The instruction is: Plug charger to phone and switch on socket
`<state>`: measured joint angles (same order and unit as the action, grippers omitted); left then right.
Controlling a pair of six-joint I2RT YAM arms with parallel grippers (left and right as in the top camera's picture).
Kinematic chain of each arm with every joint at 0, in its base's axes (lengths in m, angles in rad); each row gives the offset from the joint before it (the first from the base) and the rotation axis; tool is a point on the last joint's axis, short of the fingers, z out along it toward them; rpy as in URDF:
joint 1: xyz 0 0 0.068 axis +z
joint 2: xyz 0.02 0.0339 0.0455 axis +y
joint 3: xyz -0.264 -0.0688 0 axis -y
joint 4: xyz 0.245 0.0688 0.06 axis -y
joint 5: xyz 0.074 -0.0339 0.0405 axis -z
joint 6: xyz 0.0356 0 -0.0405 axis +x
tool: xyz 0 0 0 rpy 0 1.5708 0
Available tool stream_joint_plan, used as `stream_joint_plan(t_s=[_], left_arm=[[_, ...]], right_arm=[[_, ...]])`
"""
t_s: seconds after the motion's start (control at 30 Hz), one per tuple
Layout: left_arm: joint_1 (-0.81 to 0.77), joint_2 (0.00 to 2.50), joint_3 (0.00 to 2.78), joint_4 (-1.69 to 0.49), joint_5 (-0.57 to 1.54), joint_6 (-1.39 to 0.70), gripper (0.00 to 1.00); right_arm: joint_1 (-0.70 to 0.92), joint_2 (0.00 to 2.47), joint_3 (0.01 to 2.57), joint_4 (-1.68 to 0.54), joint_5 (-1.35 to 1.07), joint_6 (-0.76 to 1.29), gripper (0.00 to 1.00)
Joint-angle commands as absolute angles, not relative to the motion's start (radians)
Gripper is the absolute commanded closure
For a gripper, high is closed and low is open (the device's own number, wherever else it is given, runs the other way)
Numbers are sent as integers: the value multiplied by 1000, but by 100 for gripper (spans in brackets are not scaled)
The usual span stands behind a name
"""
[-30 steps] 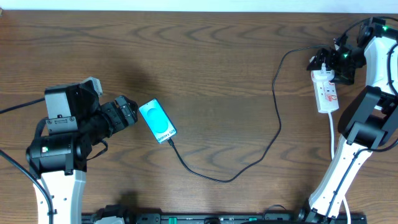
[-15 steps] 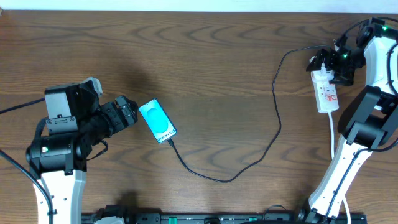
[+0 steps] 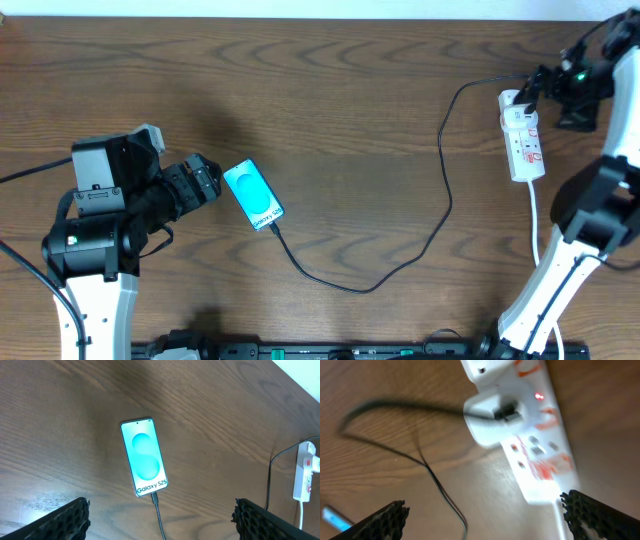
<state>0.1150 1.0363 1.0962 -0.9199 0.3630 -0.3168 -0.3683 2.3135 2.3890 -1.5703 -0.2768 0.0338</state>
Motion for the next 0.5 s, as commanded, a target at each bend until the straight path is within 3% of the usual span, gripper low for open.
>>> stream_joint_plan(t_s=[0.0, 0.13, 0.47], left_arm=[[117, 1038, 1102, -918, 353, -308, 8], [117, 1038, 1102, -911, 353, -309, 7], [117, 1038, 1102, -912, 353, -309, 7]], right_arm=[[-361, 2144, 2426, -1622, -127, 81, 1], [-345, 2024, 2423, -1699, -14, 130, 1], [-327, 1777, 2419, -1698, -6, 191, 1]])
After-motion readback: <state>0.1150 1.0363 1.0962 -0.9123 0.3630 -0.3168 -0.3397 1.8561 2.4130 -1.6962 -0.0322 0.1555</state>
